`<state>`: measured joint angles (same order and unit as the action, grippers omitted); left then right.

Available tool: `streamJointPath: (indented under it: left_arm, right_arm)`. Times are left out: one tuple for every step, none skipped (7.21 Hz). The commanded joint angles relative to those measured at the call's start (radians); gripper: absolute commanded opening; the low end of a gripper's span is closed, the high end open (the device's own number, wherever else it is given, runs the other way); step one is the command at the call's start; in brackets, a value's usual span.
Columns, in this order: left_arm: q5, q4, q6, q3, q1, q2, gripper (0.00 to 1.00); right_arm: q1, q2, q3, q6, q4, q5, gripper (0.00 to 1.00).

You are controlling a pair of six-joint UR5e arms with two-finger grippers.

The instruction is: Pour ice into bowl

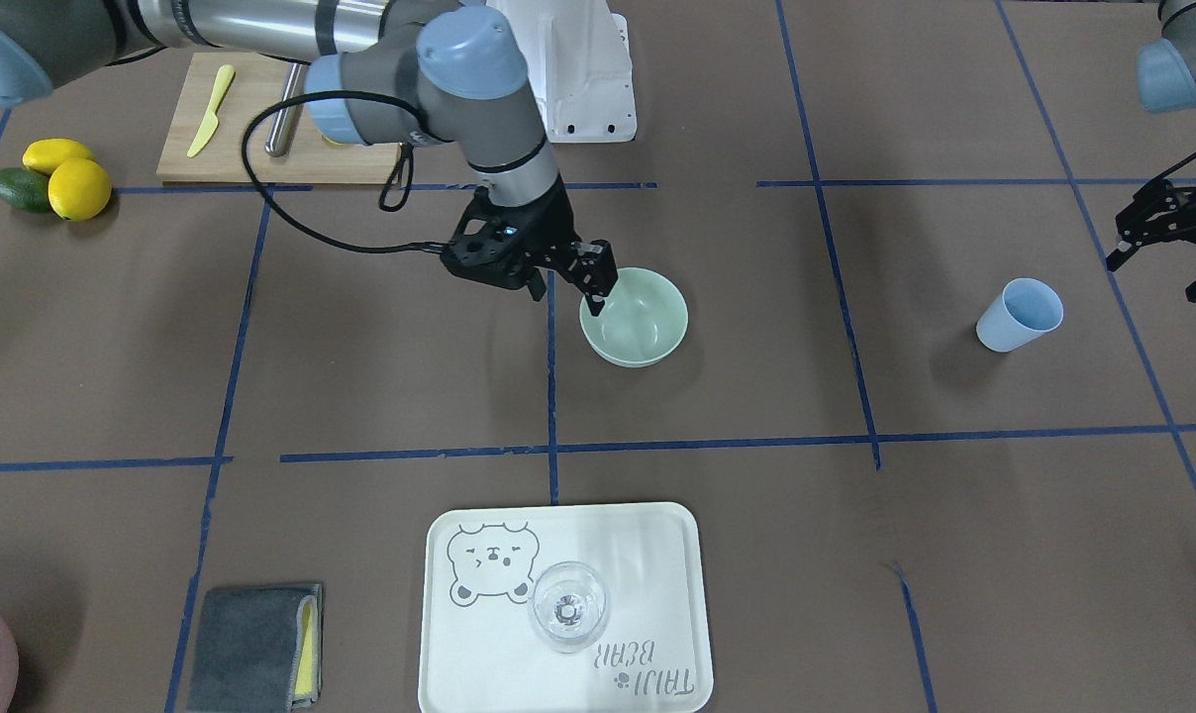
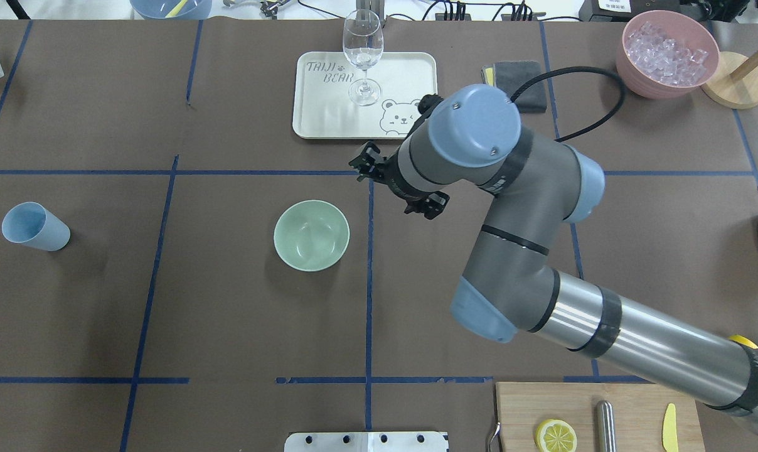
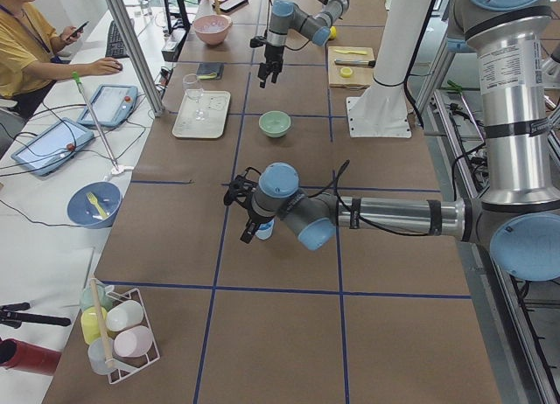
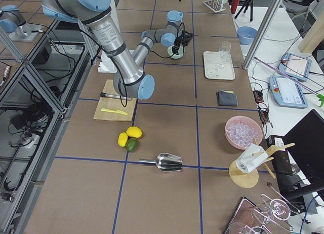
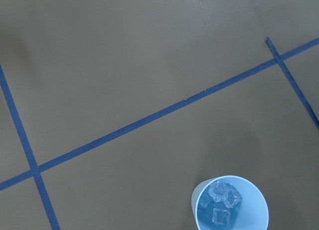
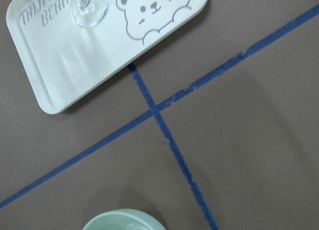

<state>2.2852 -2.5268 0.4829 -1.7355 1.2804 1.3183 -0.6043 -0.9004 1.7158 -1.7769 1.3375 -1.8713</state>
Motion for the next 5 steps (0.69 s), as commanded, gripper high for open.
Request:
streamJointPath:
  left_arm:
    - [-0.158, -0.331, 0.228, -0.022, -0.068, -0.134, 1.0]
    - [-0.281, -0.364, 0.296, -0.041, -0.141, -0.148, 1.0]
    - [-0.449, -0.365, 0.389, -0.047, -0.247, -0.157, 1.0]
    - [-0.612, -0.392, 0.484, -0.053, -0.359, -0.175, 1.0]
    - [-0.786, -0.458, 0.537, -0.052, -0.437, -0.223, 1.0]
  right_arm:
    - [-0.051, -0.049, 0.042, 0.025, 0.002, -0.002, 1.0]
    - [-0.057, -0.066, 0.044, 0.025, 0.0, 0.003, 1.0]
    - [-0.061, -0.074, 0.045, 0.025, 0.0, 0.004, 1.0]
    - [-0.061, -0.072, 0.045, 0.025, 0.0, 0.004, 1.0]
    - [-0.063, -0.071, 0.048, 0.025, -0.003, 0.004, 1.0]
